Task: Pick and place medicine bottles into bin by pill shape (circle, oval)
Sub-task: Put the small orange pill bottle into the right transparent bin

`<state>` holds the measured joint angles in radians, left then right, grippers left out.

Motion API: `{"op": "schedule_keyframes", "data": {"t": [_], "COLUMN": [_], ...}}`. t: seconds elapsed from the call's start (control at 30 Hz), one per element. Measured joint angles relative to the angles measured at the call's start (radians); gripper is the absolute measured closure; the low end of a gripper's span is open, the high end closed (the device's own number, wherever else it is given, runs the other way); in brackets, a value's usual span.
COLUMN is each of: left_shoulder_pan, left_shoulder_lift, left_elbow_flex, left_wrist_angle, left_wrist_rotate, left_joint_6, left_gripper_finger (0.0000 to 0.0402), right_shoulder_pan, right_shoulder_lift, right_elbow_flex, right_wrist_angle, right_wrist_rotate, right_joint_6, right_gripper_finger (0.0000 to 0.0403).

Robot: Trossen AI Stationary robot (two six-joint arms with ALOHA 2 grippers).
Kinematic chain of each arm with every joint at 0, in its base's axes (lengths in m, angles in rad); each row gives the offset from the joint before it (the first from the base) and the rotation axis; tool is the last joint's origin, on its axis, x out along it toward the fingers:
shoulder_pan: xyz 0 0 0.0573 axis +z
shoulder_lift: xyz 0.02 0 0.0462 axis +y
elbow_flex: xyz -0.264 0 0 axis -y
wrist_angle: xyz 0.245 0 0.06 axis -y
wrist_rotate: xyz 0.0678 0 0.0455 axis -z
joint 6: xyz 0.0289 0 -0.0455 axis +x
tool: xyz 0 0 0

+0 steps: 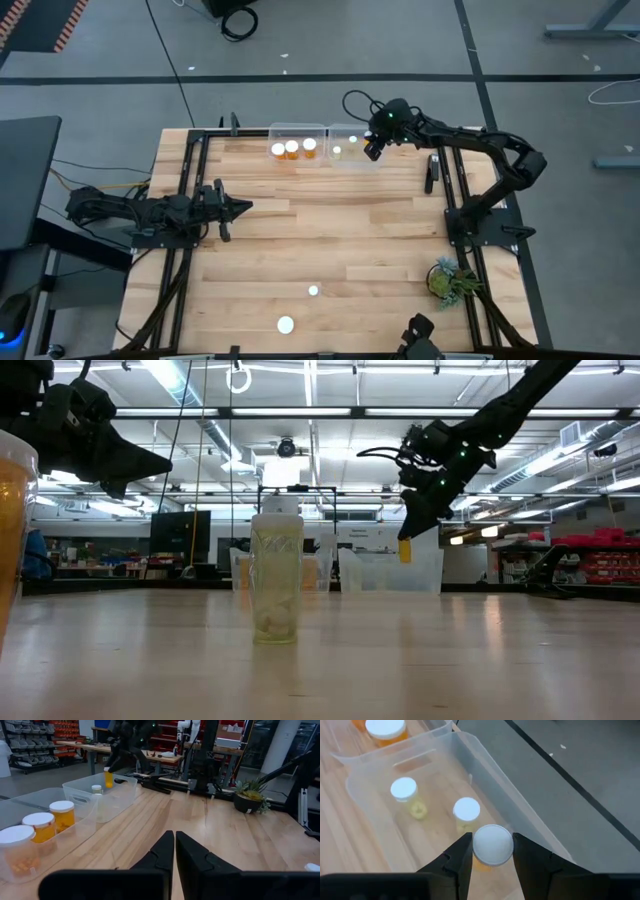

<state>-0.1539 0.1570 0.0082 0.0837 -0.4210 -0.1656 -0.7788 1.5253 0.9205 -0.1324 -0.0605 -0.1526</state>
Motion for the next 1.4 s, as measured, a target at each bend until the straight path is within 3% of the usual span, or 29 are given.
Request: {"op": "schedule_keyframes", "data": {"t": [0.57, 1.0, 1.4], "left_shoulder_pan": [0.0, 0.0, 0.0], "left_shoulder_lift": [0.0, 0.0, 0.0], "left_elbow_flex": [0.0, 0.0, 0.0], "left_wrist_angle": [0.0, 0.0, 0.0], "left_wrist_rotate": [0.0, 0.0, 0.0], "left_joint_6": [0.0, 0.0, 0.0], "left_gripper_finger": [0.0373, 0.0368, 0.0377], "right_shoulder_pan": [0.003, 0.052, 0.029], "right_shoulder_lift": [-0.001, -0.001, -0.001], "right_elbow_flex": [-0.123, -0.133, -0.133], "right_wrist_angle": [0.139, 0.164, 0.185], "right_wrist_rotate": [0.0, -0.001, 0.007], "right_joint_6": [0.056, 0.054, 0.044], "right_gripper_finger": [0.0264, 0.0264, 0.0264]}}
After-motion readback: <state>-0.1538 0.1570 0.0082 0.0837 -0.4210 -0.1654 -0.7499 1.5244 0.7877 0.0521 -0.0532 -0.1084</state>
